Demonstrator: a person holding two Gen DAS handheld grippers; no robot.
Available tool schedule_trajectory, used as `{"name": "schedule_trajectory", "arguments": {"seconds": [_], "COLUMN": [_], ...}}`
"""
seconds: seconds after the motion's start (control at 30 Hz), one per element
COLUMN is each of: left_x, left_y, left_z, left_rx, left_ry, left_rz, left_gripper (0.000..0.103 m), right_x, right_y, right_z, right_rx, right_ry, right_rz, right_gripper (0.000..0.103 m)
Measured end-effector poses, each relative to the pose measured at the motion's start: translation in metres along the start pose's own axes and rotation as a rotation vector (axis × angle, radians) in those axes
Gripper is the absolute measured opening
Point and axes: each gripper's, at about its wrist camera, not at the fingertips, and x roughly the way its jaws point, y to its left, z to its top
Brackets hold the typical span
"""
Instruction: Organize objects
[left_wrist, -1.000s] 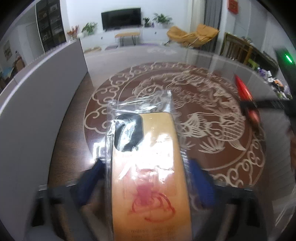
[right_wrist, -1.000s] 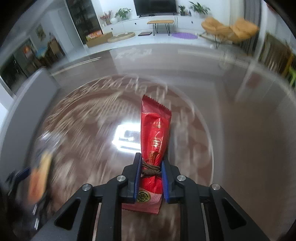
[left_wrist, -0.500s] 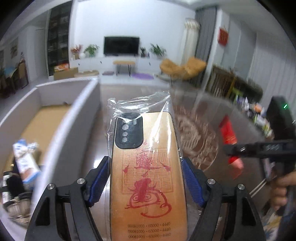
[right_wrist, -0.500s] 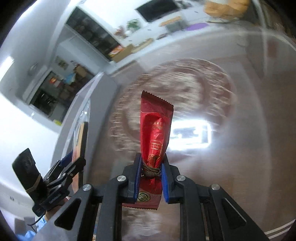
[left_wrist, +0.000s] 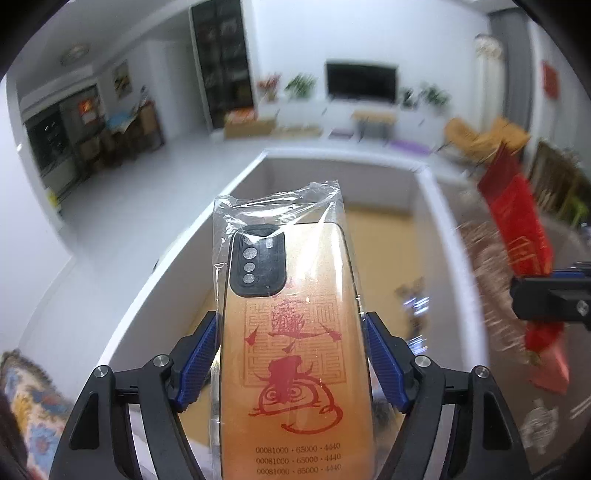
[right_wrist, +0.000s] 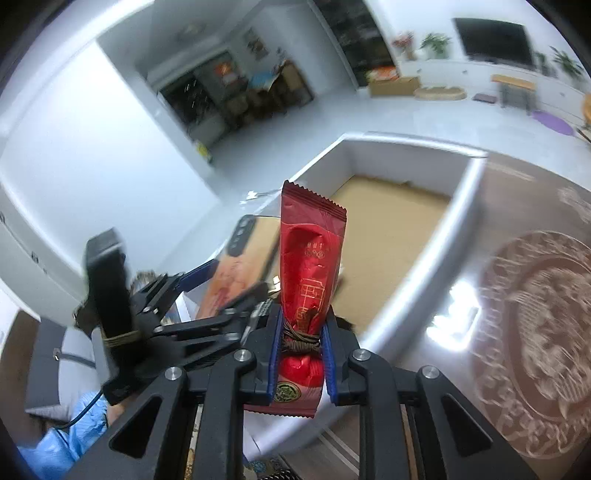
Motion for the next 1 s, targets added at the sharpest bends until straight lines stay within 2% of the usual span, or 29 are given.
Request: {"name": "schedule_trajectory", "arguments": {"seconds": [0.07, 0.13, 0.17, 0.2, 0.3, 0.37, 0.47, 0.6, 0.7, 0.77, 1.0], "left_x": [0.019, 0.027, 0.030, 0.028, 0.021, 0.015, 0.002, -0.023, -0.040, -0.046, -0.058], "left_y": [0.009, 0.013, 0.013, 0.014, 0.009, 0.003, -0.007, -0.014, -0.006, -0.001, 0.000], "left_z": [-0.005, -0.008, -0.009, -0.011, -0.013, -0.011, -0.008, -0.016, -0.026, -0.027, -0.024], "left_rx": [-0.016, -0.026, -0.029, -0.030, -0.019, 0.001, 0.013, -0.026, -0.089, -0.130, -0.157], "left_ry": [0.069, 0.097, 0.097, 0.092, 0.054, 0.030, -0.002, -0.039, -0.051, -0.022, 0.058], "left_rz": [0.015, 0.029, 0.036, 0.040, 0.060, 0.094, 0.153, 0.208, 0.161, 0.106, 0.014], "left_gripper": [0.076, 0.078, 0.083, 0.091, 0.103, 0.103, 0.103, 0.103, 0.103, 0.103, 0.103], "right_x": [0.022, 0.041, 0.046, 0.047, 0.040, 0.033, 0.018, 0.005, -0.005, -0.006, -0.017], "right_y": [0.015, 0.018, 0.018, 0.018, 0.017, 0.019, 0.022, 0.023, 0.021, 0.020, 0.022], "right_z": [-0.002, -0.006, -0.008, -0.010, -0.015, -0.016, -0.020, -0.017, -0.017, -0.016, -0.007], "right_rx": [-0.026, -0.032, -0.022, -0.012, -0.003, -0.011, -0.016, -0.021, -0.028, -0.026, 0.008], "right_ry": [0.034, 0.069, 0.076, 0.071, 0.052, 0.037, 0.013, -0.013, -0.017, -0.011, 0.003], "right_rz": [-0.034, -0.059, -0.066, -0.067, -0.077, -0.108, -0.168, -0.208, -0.242, -0.280, -0.326], "right_gripper": [0.024, 0.050, 0.074, 0.085, 0.086, 0.088, 0.098, 0.099, 0.099, 0.100, 0.100]}}
